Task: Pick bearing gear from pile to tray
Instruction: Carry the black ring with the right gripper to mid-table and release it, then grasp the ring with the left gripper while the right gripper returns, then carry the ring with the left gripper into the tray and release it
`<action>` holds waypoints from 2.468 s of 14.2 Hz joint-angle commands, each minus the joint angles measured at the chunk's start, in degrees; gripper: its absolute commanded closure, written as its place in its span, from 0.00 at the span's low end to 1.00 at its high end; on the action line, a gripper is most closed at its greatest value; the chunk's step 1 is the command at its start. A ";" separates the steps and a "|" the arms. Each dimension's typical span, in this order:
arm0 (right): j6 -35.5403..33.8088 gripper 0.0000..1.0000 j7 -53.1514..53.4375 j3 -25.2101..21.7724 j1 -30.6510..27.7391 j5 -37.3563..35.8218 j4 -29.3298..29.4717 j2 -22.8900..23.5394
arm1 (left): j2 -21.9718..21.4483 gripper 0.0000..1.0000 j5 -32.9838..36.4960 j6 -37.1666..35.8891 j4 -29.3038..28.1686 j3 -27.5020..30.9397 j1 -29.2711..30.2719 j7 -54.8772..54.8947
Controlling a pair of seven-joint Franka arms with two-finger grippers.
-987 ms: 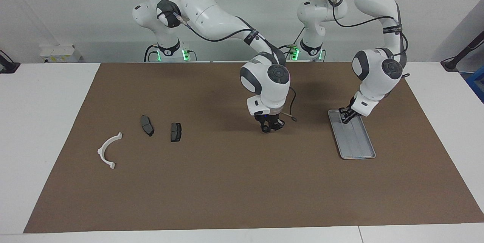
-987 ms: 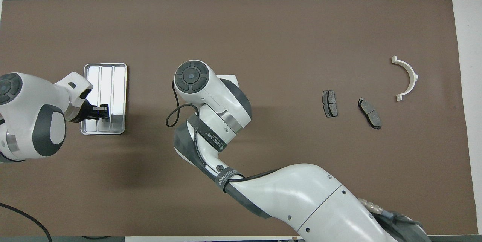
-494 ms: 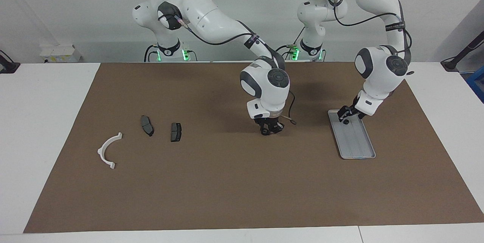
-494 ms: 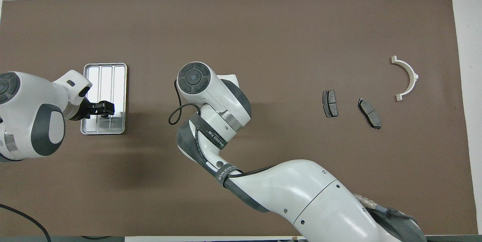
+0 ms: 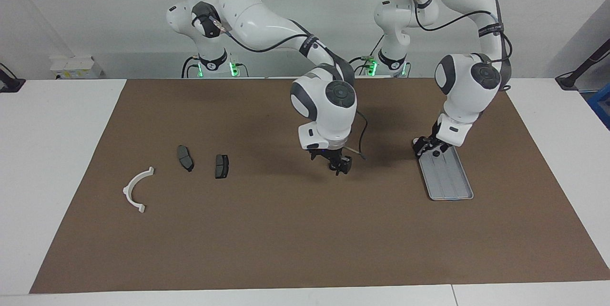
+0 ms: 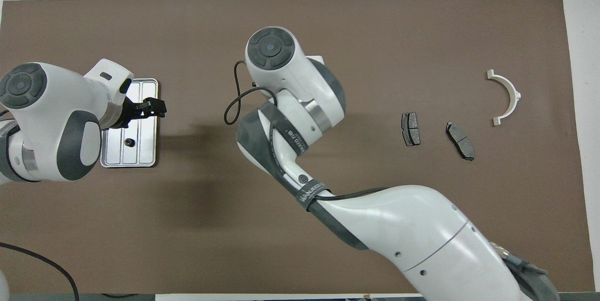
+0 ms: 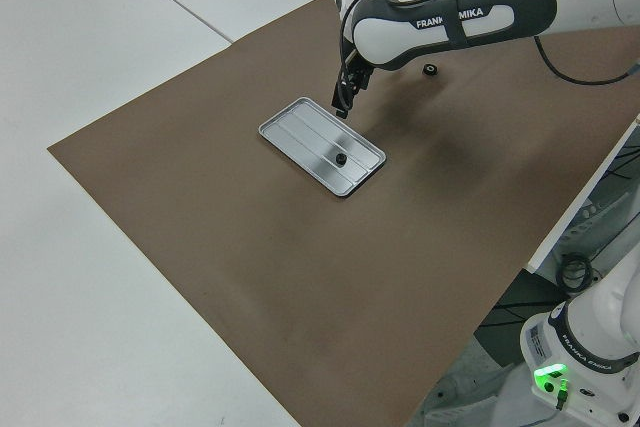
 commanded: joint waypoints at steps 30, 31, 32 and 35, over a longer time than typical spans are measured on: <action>-16.26 0.00 -77.38 -6.73 -26.08 4.44 -32.90 -49.22 | 18.25 0.92 2.23 -0.09 16.27 2.20 -26.48 -37.81; -17.23 0.00 -77.38 -7.26 -26.00 4.44 -32.90 -49.40 | 18.33 0.96 2.23 -3.25 18.29 2.20 -26.30 -37.63; -18.20 0.00 -77.29 -7.44 -25.82 4.44 -32.73 -49.49 | 18.33 0.96 2.14 -5.46 19.87 2.29 -25.95 -37.46; -19.17 0.00 -72.12 -7.36 -25.73 4.70 -32.64 -49.32 | 15.89 0.96 2.31 -11.61 22.00 2.20 -21.14 -34.05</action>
